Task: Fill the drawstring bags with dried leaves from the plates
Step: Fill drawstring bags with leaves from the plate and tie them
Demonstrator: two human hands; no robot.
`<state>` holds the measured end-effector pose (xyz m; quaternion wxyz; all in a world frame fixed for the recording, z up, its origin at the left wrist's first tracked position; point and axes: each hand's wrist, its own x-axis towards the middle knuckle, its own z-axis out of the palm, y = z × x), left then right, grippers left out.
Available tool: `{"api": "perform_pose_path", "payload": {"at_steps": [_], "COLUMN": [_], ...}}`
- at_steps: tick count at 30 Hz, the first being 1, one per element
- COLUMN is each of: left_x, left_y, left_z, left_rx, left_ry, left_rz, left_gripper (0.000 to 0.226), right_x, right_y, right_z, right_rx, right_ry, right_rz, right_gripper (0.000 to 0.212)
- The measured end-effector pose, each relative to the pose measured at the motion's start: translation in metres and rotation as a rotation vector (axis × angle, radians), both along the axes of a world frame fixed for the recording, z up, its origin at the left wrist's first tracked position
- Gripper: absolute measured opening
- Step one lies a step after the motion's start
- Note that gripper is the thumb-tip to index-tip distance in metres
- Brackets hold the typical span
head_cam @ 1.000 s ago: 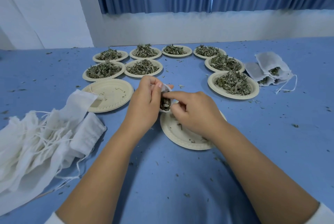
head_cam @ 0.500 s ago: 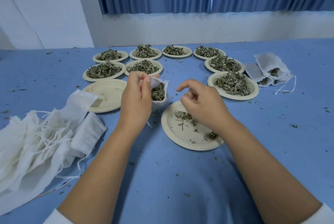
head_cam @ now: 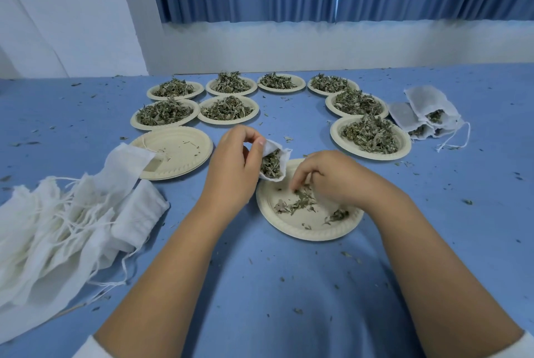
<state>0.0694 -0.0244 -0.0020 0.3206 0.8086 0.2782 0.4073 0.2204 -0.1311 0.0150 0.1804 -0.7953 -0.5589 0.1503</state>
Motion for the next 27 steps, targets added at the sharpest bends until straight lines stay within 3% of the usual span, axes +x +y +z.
{"api": "perform_pose_path", "payload": {"at_steps": [3,12,17,20,24,27], "left_x": [0.001,0.003,0.002,0.000,-0.002,-0.002], "left_y": [-0.003,-0.003,-0.002,0.000,0.002,0.002], "left_z": [0.000,-0.002,-0.001,0.001,0.003,0.003], "left_rx": [-0.017,-0.038,-0.031,-0.030,-0.042,-0.045], "left_ry": [0.045,0.085,0.043,-0.008,-0.063,-0.071], "left_rz": [-0.037,-0.021,0.030,0.070,0.099,0.103], "left_gripper": [0.011,0.012,0.010,0.011,0.011,0.011], "right_x": [0.008,0.005,-0.002,0.004,0.011,0.001], "right_y": [-0.006,-0.016,-0.010,-0.009,-0.009,-0.006], "right_z": [0.008,0.010,0.008,0.008,0.001,-0.004], "right_rx": [-0.069,-0.257,-0.005,0.131,-0.055,-0.080], "right_ry": [-0.015,0.188,0.223,0.134,-0.052,0.091], "right_rz": [-0.061,-0.052,-0.010,-0.069,-0.153,-0.097], "right_gripper": [0.044,0.041,0.038,0.038,0.028,0.027]}}
